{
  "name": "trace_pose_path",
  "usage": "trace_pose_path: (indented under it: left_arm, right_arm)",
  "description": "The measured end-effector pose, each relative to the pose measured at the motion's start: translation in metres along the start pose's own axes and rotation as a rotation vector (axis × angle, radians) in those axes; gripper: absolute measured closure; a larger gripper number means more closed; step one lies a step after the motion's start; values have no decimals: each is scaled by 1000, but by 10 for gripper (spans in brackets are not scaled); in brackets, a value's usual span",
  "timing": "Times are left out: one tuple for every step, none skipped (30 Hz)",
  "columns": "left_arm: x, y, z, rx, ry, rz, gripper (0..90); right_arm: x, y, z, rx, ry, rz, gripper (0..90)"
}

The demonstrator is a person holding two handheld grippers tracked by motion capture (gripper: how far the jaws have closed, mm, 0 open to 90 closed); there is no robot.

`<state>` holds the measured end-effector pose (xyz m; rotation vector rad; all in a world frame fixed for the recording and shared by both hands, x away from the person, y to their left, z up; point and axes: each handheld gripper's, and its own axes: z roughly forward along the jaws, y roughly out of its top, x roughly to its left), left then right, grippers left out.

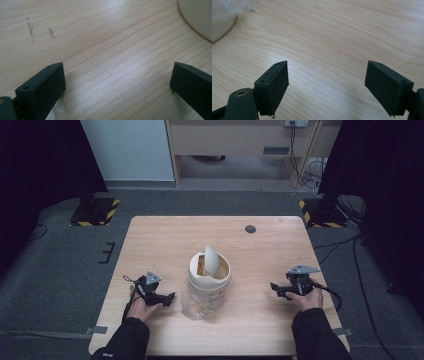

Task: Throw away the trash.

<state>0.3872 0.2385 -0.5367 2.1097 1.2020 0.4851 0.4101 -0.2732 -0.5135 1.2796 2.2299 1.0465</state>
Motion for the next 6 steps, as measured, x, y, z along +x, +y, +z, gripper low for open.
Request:
trace_pose_path:
  left_arm:
    - [0,0,0,0,0,0,0]
    - [0,0,0,0,0,0,0]
    - [0,0,0,0,0,0,0]
    - [0,0,0,0,0,0,0]
    - [0,0,0,0,0,0,0]
    - [0,0,0,0,0,0,0]
  right_arm:
    - [-1,-1,0,8,-7,-1,187]
    - [-2,-2,1,12,-15,-1,180]
    - [-3,-3,1,23,-28,3,176]
    - [-4,-4,1,31,-40,-4,173]
    - [-5,-4,1,40,-49,-2,169]
    - [-7,-6,0,48,-57,0,158]
